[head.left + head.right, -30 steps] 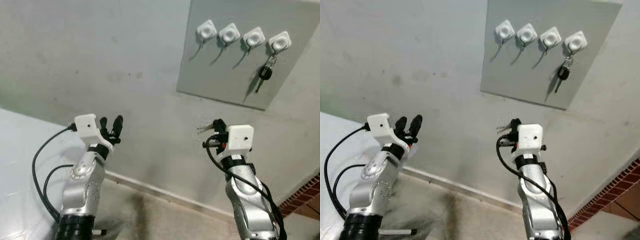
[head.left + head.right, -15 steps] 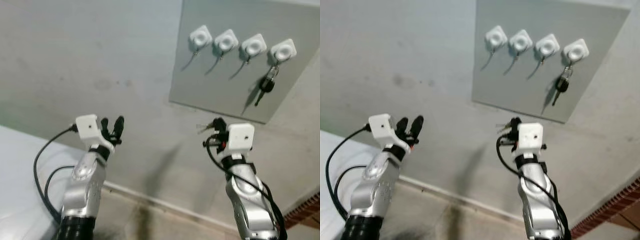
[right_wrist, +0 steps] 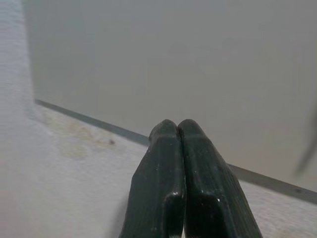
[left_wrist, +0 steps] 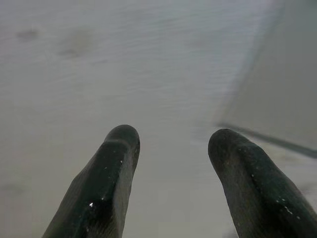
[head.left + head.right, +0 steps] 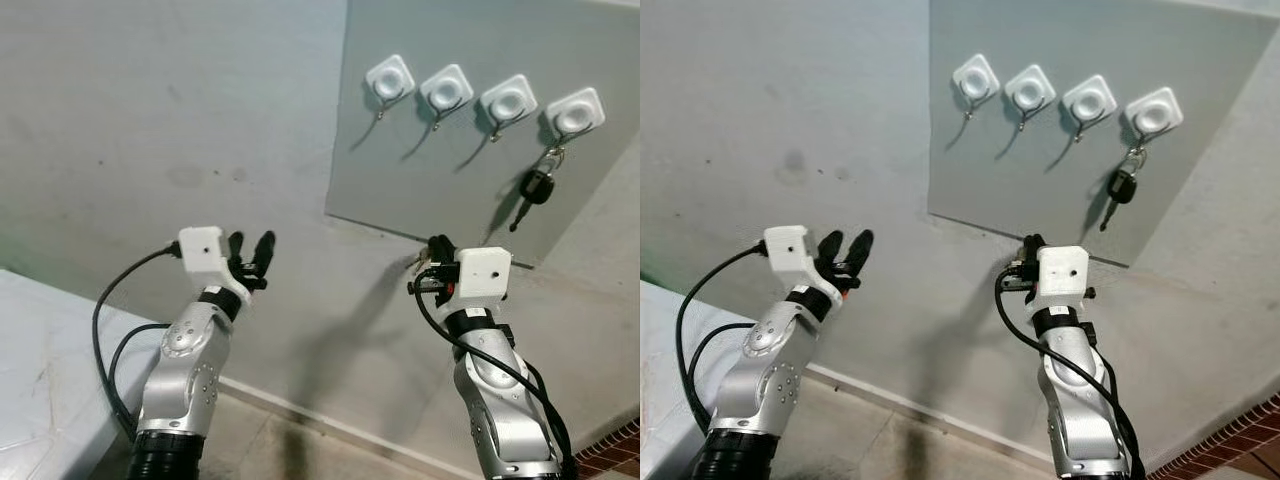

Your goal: Hang keys on a hook

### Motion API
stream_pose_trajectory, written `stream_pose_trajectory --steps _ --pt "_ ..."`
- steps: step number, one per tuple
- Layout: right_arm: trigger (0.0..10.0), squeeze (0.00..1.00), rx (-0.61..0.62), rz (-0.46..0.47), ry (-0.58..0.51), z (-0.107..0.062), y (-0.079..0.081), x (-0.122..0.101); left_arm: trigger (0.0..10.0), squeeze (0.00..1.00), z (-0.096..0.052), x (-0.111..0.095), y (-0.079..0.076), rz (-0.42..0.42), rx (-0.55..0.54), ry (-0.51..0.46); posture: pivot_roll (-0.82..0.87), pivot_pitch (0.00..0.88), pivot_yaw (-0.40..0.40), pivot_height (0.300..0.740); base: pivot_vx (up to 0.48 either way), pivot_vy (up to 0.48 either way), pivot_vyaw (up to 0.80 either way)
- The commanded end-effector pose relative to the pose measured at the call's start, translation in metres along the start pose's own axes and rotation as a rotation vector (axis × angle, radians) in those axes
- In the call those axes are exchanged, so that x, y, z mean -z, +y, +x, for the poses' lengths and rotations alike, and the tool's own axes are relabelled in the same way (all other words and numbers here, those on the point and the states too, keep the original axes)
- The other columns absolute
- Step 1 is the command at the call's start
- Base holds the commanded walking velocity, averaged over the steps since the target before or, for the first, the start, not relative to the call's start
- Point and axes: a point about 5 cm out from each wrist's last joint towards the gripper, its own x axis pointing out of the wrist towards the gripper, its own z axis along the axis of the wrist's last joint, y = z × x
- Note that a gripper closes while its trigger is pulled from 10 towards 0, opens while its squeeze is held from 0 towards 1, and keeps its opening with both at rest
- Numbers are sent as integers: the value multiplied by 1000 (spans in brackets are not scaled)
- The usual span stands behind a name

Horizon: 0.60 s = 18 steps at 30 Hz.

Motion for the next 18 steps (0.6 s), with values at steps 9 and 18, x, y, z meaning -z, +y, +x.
stream_pose_trajectory --steps 9,18 --pt "10000 0 -102 20 -59 15 13 -15 10000 0 27 -23 -43 15 183 -56 78 84 -14 740 0 0 0" --pt "10000 0 -155 71 -156 30 22 -38 10000 0 35 -42 -64 34 291 -95 70 88 -3 740 0 0 0"
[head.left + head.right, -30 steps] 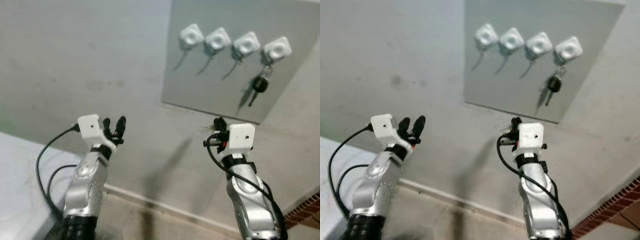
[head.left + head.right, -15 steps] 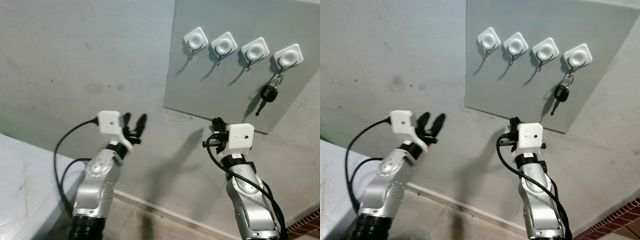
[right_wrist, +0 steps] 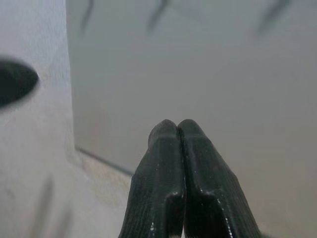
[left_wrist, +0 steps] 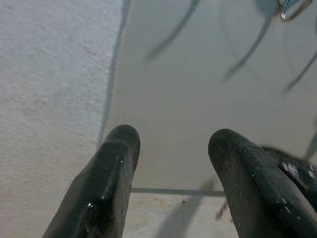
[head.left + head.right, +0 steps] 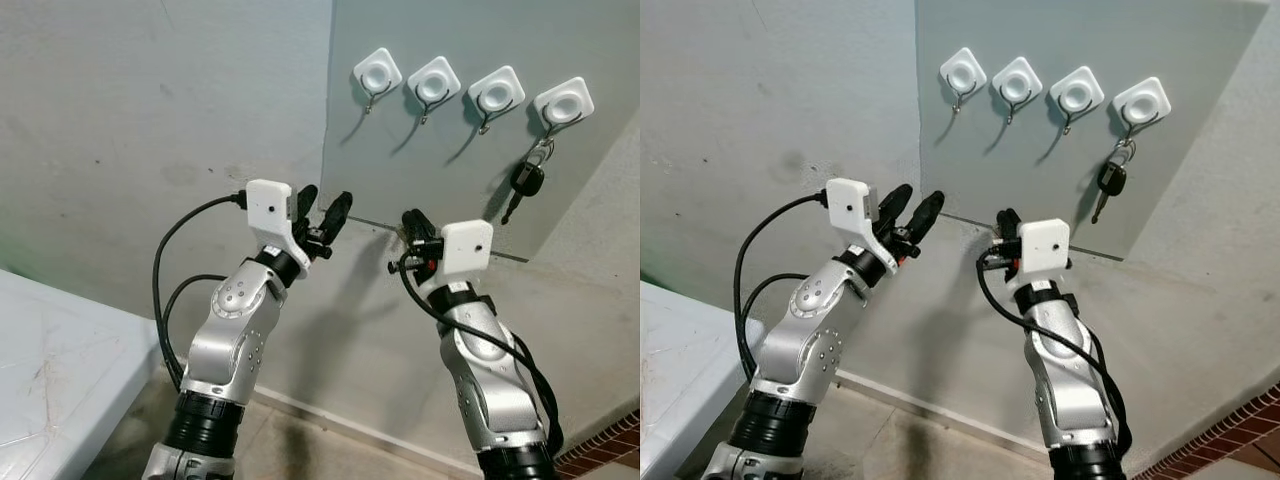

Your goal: Hang keys on a hook

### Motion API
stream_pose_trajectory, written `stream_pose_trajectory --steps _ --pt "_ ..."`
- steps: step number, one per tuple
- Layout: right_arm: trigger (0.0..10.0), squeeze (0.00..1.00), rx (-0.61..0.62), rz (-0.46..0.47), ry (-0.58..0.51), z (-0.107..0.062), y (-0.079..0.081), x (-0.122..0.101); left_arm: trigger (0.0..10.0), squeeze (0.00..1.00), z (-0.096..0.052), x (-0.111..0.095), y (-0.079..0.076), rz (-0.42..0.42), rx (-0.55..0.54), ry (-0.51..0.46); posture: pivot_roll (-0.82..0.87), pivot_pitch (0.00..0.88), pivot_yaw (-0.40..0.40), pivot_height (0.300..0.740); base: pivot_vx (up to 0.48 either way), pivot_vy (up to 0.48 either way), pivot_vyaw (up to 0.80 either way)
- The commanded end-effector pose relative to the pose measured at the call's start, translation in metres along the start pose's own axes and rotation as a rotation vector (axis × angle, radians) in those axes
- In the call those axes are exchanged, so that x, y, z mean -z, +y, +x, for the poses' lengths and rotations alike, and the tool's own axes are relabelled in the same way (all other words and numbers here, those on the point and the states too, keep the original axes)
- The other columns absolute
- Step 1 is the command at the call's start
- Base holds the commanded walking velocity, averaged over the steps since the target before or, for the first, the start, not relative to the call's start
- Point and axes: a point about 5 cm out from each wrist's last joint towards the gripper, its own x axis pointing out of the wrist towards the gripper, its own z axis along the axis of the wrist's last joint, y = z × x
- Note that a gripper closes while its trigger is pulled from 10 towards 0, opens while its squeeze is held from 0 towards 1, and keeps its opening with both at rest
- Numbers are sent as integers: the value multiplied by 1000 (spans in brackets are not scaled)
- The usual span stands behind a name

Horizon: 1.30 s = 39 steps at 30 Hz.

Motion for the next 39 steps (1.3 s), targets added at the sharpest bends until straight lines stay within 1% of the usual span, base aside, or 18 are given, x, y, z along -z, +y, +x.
stream_pose_trajectory --steps 1,7,10,11,12,14,15,17,20,28,32,35,36,39 --pt "10000 0 -17 14 -44 6 2 -8 10000 0 6 -10 -9 18 56 -18 71 88 -2 740 0 0 0" --pt "10000 0 -34 39 -94 12 4 -17 10000 0 7 -11 -23 22 118 -21 77 85 -2 740 0 0 0" --pt "10000 0 -37 39 -100 13 4 -18 10000 0 8 -13 -24 16 120 -27 79 85 -3 740 0 0 0" --pt "10000 0 -38 40 -105 15 4 -19 10000 0 9 -15 -26 10 123 -33 79 85 -3 740 0 0 0" --pt "10000 0 -34 42 -123 19 2 -23 10000 0 10 -21 -30 11 147 -48 79 85 -3 740 0 0 0" --pt "10000 0 -32 42 -128 20 1 -24 10000 0 11 -23 -32 13 156 -52 79 85 -3 740 0 0 0" --pt "10000 0 -30 45 -145 22 -1 -26 10000 0 11 -28 -35 17 176 -61 84 79 -4 740 0 0 0" --pt "10000 0 -28 47 -153 23 -2 -28 10000 0 11 -30 -35 17 183 -65 84 79 -4 740 0 0 0" --pt "10000 0 -7 43 -175 24 -7 -32 10000 0 12 -35 -36 25 201 -76 85 76 -3 740 0 0 0" --pt "10000 0 31 27 -217 19 -24 -37 10000 0 10 -41 -38 37 227 -80 80 70 4 740 0 0 0" --pt "10000 0 39 42 -244 17 -27 -41 10000 0 9 -42 -41 37 250 -79 78 69 6 740 0 0 0" --pt "10000 0 10 52 -268 11 -29 -45 10000 0 9 -43 -45 39 274 -76 76 73 10 740 0 0 0" --pt "10000 0 10 52 -268 11 -29 -45 10000 0 9 -43 -45 39 274 -76 76 73 10 740 0 0 0" --pt "10000 0 -26 70 -276 1 -31 -45 10000 0 9 -43 -47 40 295 -72 68 83 16 740 0 0 0"
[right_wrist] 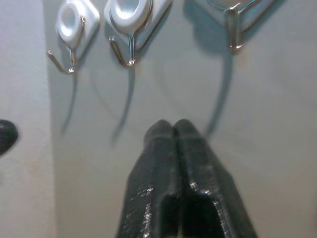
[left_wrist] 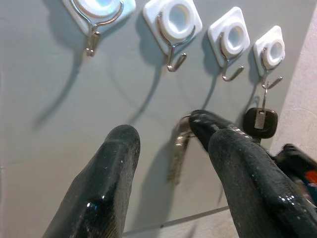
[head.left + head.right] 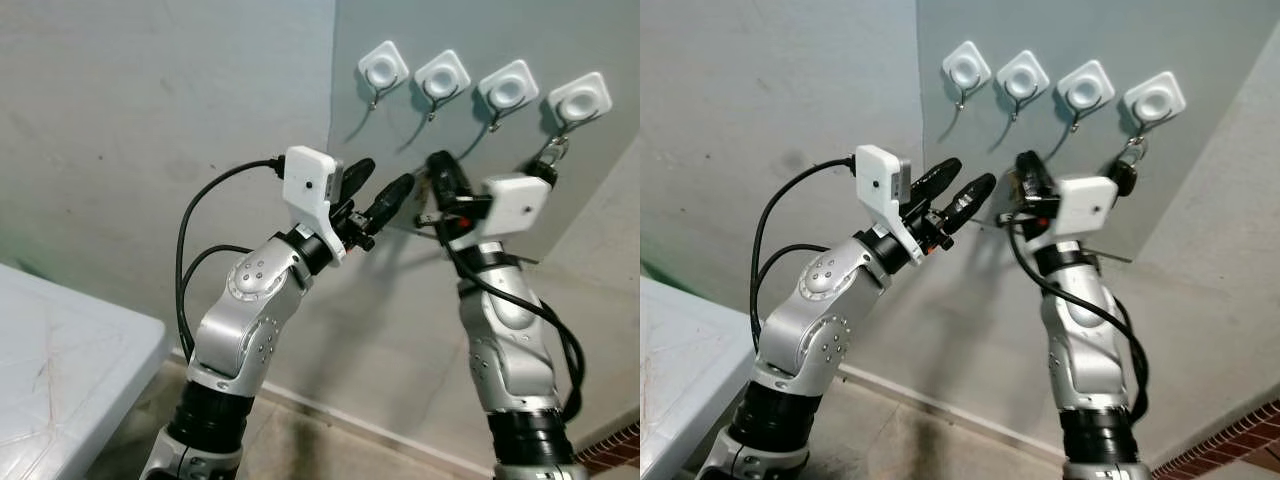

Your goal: Hang keys on a hook

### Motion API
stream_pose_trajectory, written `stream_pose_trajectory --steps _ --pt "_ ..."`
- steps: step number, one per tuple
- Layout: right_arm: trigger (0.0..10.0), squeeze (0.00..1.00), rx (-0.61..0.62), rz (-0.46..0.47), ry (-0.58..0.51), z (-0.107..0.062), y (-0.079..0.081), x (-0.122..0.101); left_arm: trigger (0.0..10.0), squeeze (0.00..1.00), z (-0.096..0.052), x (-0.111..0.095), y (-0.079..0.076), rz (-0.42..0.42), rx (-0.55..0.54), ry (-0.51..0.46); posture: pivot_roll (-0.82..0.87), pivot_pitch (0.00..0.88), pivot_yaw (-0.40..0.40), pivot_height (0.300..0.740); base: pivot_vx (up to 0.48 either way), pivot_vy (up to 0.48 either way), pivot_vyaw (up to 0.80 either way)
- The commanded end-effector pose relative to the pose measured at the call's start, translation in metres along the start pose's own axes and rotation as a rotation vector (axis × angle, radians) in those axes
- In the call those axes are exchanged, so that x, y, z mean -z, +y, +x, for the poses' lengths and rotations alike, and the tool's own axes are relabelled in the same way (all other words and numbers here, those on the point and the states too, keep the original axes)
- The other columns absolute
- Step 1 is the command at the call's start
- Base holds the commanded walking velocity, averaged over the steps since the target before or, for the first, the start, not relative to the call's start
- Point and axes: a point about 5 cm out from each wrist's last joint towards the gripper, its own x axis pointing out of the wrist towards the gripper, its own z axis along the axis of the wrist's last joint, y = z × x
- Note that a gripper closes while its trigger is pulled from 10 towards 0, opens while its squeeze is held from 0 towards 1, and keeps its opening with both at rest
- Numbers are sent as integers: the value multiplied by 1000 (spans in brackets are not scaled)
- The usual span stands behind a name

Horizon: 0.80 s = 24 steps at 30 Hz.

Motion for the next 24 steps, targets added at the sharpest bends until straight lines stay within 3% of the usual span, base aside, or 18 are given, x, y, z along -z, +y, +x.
stream_pose_trajectory --steps 1,9,24 --pt "10000 0 -24 20 -33 -4 -1 -8 10000 0 3 -7 -6 15 46 -13 65 85 20 740 0 0 0" --pt "10000 0 -46 51 -44 -11 -3 -14 10000 0 6 -8 -7 14 65 -12 49 96 32 740 0 0 0" --pt "10000 0 -25 230 -131 -7 -7 -34 10000 0 12 -15 -15 17 115 -29 48 102 38 740 0 0 0"
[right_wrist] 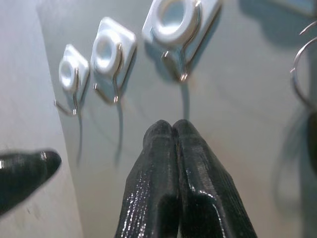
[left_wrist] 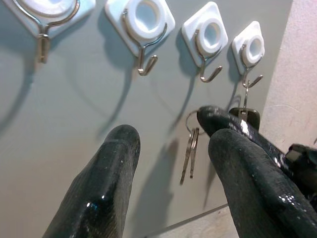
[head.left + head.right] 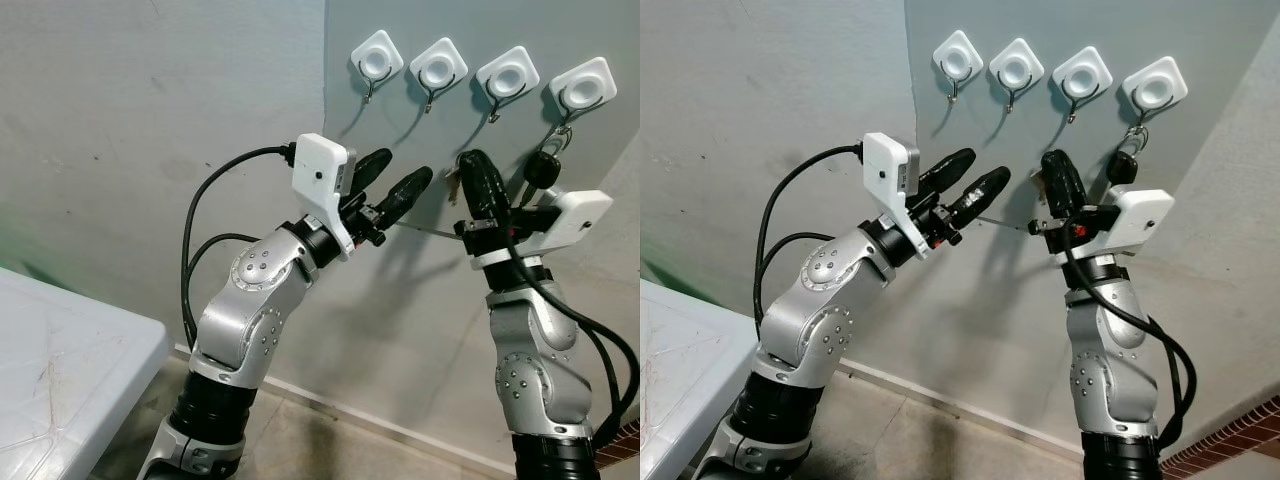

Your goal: Hang keys on a hook

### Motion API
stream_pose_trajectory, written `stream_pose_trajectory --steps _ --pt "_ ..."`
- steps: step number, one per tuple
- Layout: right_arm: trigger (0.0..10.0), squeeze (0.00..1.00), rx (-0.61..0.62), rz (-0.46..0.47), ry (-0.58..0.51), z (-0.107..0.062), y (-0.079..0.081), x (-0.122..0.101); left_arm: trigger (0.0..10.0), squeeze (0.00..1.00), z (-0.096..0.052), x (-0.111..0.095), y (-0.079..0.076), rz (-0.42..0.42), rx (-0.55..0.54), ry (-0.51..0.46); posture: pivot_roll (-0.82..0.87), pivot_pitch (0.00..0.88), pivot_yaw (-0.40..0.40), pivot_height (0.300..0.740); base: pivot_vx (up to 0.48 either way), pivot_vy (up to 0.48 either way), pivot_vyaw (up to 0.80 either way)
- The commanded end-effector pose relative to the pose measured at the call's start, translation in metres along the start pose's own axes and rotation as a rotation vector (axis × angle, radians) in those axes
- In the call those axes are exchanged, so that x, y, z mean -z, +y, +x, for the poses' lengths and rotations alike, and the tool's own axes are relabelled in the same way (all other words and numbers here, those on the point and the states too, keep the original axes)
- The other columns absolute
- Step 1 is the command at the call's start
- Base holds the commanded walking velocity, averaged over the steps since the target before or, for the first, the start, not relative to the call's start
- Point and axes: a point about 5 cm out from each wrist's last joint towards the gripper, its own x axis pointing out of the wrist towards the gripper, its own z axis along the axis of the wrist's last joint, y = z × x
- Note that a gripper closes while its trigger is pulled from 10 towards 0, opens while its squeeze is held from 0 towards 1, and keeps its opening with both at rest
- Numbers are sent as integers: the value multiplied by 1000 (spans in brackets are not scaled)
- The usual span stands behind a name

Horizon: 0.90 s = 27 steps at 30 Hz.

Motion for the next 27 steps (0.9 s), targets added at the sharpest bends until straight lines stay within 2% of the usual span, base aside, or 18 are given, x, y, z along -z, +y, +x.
stream_pose_trajectory --steps 1,11,15,27 --pt "10000 0 -8 37 -50 4 2 -11 10000 0 4 -6 -6 10 41 -12 48 102 38 740 0 0 0" --pt "10000 0 -29 123 -79 6 6 -20 10000 0 5 -9 -9 6 55 -16 47 104 44 740 0 0 0" --pt "10000 0 -66 164 -74 4 13 -22 10000 0 5 -9 -9 4 55 -15 47 106 46 740 0 0 0" --pt "10000 0 -78 212 -115 10 16 -34 10000 0 5 -9 -9 -2 57 -11 48 108 47 740 0 0 0"
